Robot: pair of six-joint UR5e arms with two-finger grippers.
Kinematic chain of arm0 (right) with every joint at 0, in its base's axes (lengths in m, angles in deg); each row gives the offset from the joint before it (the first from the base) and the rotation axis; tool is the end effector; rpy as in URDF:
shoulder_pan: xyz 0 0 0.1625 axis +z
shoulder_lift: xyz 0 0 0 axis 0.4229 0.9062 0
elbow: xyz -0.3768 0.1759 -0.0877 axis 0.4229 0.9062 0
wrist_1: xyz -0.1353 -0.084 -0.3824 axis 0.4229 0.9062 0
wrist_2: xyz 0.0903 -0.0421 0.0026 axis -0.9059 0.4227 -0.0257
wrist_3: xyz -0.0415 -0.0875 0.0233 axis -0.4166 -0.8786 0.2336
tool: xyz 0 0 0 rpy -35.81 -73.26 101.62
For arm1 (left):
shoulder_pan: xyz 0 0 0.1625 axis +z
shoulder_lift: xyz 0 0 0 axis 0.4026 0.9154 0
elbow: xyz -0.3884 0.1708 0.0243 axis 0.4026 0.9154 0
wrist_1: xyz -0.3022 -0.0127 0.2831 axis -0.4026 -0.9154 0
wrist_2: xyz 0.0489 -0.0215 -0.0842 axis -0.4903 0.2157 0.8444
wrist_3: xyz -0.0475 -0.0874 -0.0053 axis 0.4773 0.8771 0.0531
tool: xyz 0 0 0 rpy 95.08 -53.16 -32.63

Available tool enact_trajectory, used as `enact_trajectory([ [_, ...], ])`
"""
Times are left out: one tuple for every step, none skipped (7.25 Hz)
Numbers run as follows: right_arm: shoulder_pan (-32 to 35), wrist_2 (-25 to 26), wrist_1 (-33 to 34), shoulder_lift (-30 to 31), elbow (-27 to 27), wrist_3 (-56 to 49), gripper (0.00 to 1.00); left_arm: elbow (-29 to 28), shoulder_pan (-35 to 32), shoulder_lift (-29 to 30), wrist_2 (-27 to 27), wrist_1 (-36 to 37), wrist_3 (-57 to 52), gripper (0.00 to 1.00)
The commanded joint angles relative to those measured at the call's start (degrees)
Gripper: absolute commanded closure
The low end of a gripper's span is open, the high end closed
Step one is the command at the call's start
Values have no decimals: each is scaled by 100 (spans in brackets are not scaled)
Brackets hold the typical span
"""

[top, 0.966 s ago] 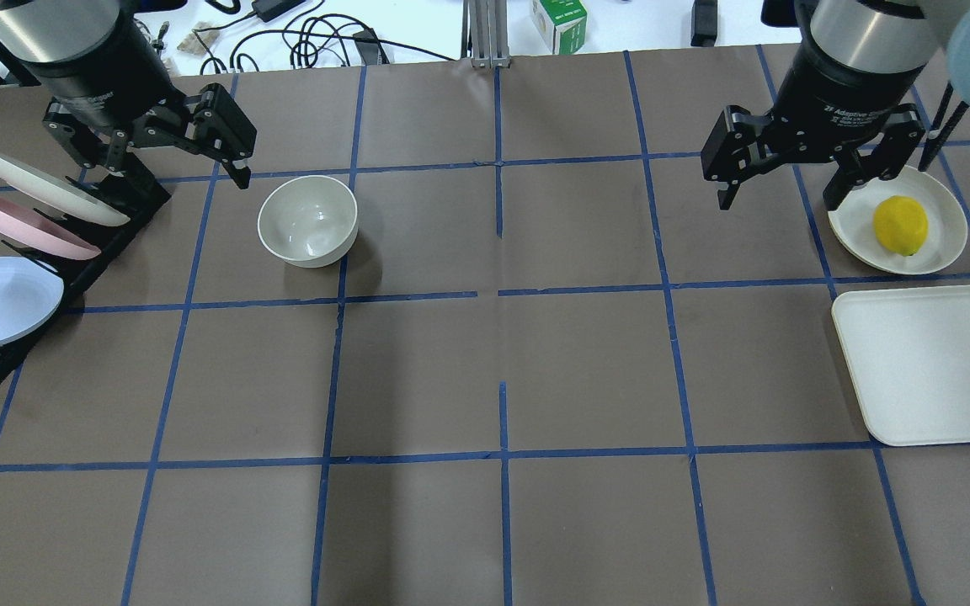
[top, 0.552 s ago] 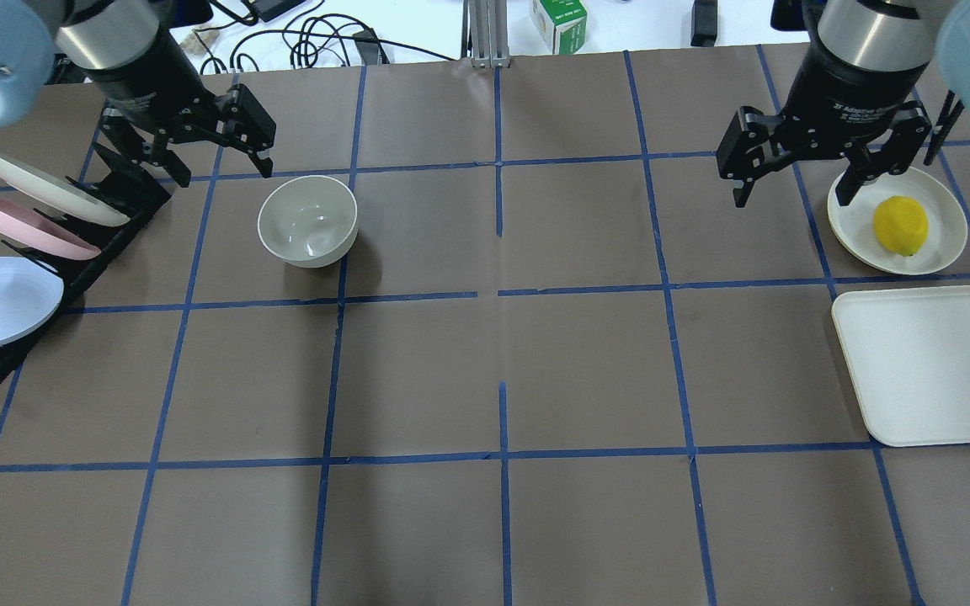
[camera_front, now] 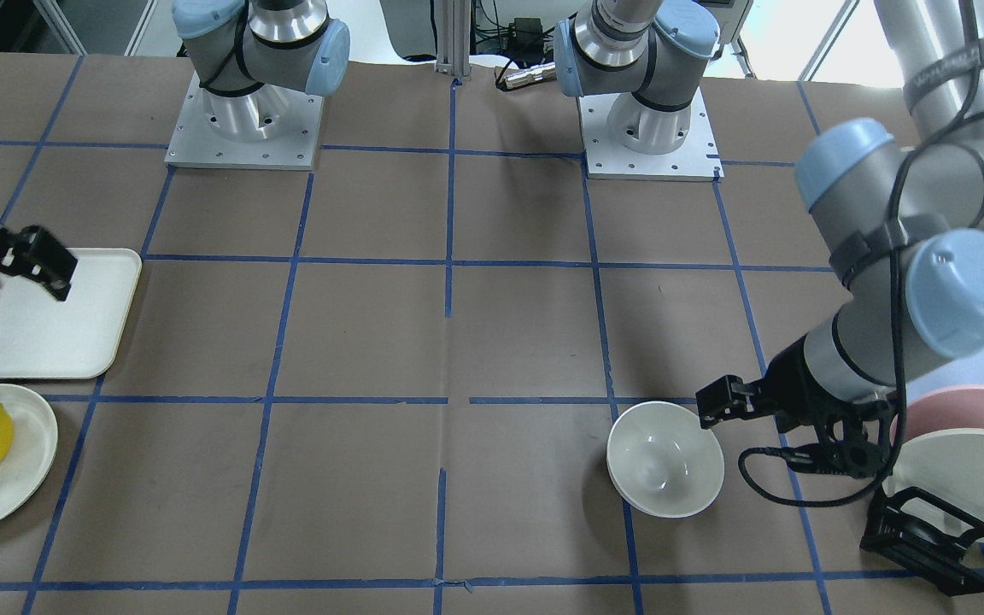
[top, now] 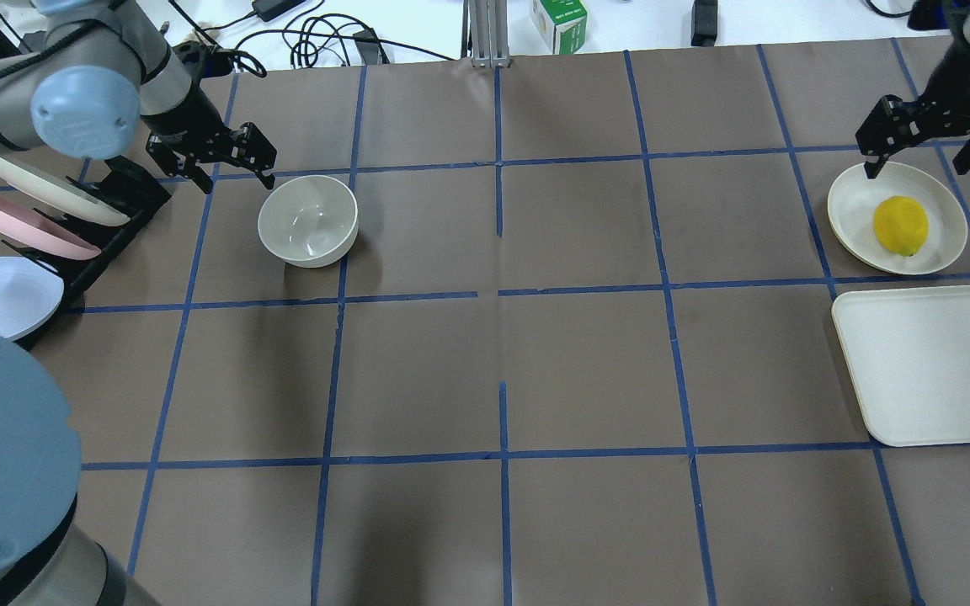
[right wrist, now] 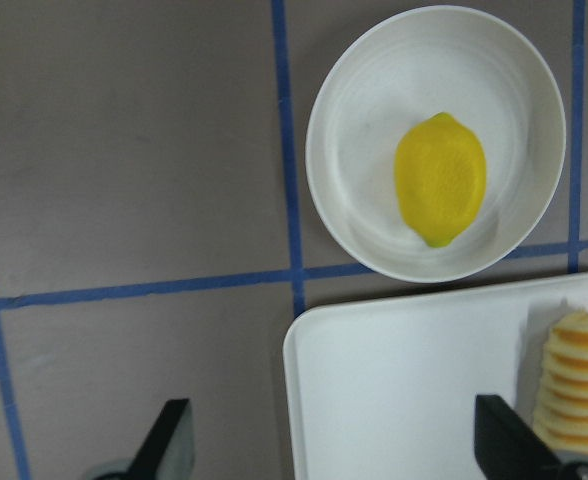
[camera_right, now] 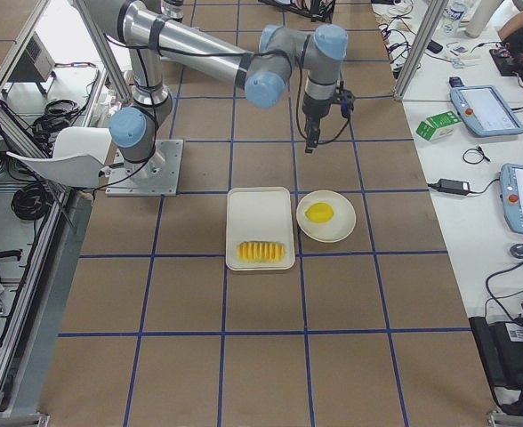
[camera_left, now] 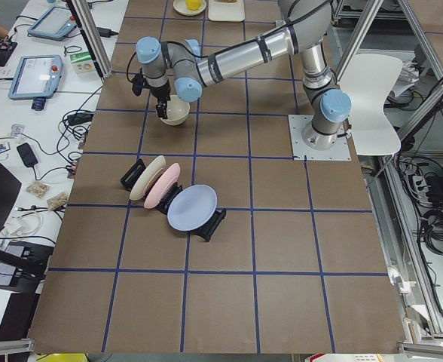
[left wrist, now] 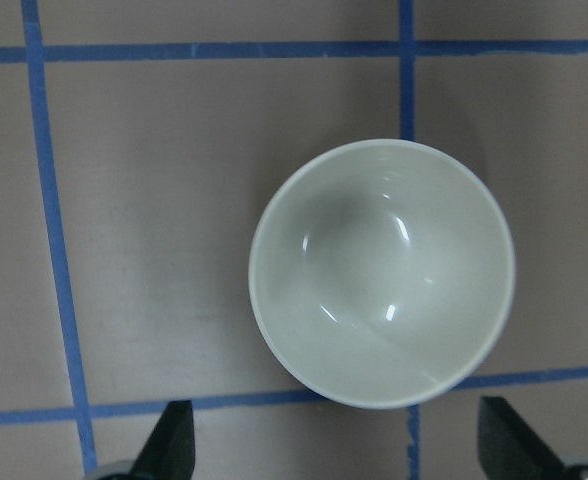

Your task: Place bowl and put lemon in it

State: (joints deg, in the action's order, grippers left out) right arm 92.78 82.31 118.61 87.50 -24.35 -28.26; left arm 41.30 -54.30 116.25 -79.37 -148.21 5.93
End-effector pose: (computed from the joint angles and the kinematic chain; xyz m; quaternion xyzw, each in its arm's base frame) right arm -0.1080 -0.5894 0.3805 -0.0214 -0.9985 -0.0159 0.0483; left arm -0.0016 -0.6773 0.2694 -0.0259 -0.9983 -0.0186 0.0487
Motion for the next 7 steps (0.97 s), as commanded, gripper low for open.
enact_trajectory([
  [-307, 7, 790, -675, 14, -1102, 0, 347, 43, 396, -1, 579, -127, 0],
  [-386, 7, 1193, -973, 31, -1228, 0, 480, 35, 396, -1, 695, -49, 1],
  [-517, -63, 1388, -1211, -12, -1360, 0, 507, 34, 396, 7, 696, -31, 2],
  [-527, -81, 1564, -1457, -4, -1326, 0, 508, 17, 396, 7, 705, -39, 17],
  [-527, -90, 1758, -1651, -4, -1352, 0, 508, 17, 413, -1, 705, -22, 42],
  [-527, -98, 1803, -1853, 48, -1326, 0, 508, 8, 413, 16, 705, -22, 60],
  [-527, -90, 1951, -1916, 49, -1326, 0, 508, -9, 396, 34, 705, -22, 79],
])
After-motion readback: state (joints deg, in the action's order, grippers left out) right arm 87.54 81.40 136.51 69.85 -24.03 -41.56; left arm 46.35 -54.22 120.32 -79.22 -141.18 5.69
